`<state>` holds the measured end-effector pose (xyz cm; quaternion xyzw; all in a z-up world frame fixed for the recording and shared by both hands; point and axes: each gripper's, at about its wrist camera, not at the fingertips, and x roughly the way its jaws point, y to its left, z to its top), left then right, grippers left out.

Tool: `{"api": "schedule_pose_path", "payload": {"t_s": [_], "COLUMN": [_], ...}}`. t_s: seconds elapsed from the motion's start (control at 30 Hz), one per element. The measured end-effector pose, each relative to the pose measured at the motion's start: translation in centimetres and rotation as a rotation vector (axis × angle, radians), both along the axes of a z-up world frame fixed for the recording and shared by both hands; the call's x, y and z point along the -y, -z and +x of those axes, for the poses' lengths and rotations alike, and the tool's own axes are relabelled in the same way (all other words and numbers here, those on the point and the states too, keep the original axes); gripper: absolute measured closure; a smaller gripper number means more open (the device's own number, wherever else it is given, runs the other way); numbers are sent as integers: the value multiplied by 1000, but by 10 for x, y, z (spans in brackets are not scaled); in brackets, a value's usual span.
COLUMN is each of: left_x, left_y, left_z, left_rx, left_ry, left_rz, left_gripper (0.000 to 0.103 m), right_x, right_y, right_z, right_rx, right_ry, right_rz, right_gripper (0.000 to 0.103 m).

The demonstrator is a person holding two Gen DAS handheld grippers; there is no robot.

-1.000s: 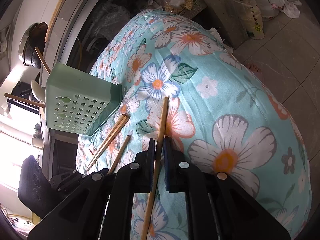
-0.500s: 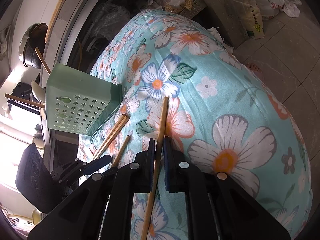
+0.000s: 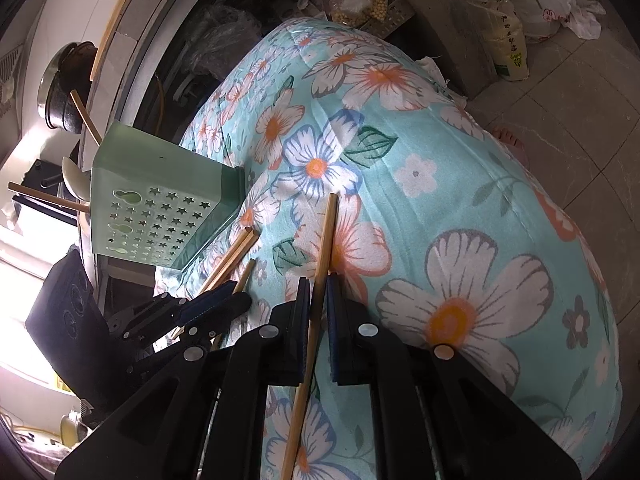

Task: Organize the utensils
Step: 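Lower the left tool onto another chopstick and close on it while the right tool holds its chopstick, then carry both chopsticks to the holder and insert the left tool's chopstick, opening the left tool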

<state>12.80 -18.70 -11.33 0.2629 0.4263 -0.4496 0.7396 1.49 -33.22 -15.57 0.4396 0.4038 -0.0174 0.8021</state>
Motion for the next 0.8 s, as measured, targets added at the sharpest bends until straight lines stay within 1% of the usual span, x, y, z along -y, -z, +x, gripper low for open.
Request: {"api": "schedule_pose_path", "payload": {"t_s": [0.17,0.43,0.63,0.7,0.8], "left_x": [-9,-9,-2,-4,-5], "left_y": [-1,0,2,1,-2], "left_z": [-3,-2,3,3,5], "left_rx": [-8,-4,-6,-7,-1], "left_ry": [-13,-12,-17,-31,-49], "left_rz": [10,27,22,11,-8], "left_gripper": [96,95,95,97,97], "right_x": [-7,-12,-17,-16,-10], "right_y": [-6,-13,-17,-17,-23], "right_z": [2,21,30,30,26], "right_rx": [-26,-85,-86,-80,-46], "right_ry": [-12,-53,-37,-24,-2], "right_rz": [-45,-127,-195,-182,-129], "right_gripper": [94,91,93,93,95]}}
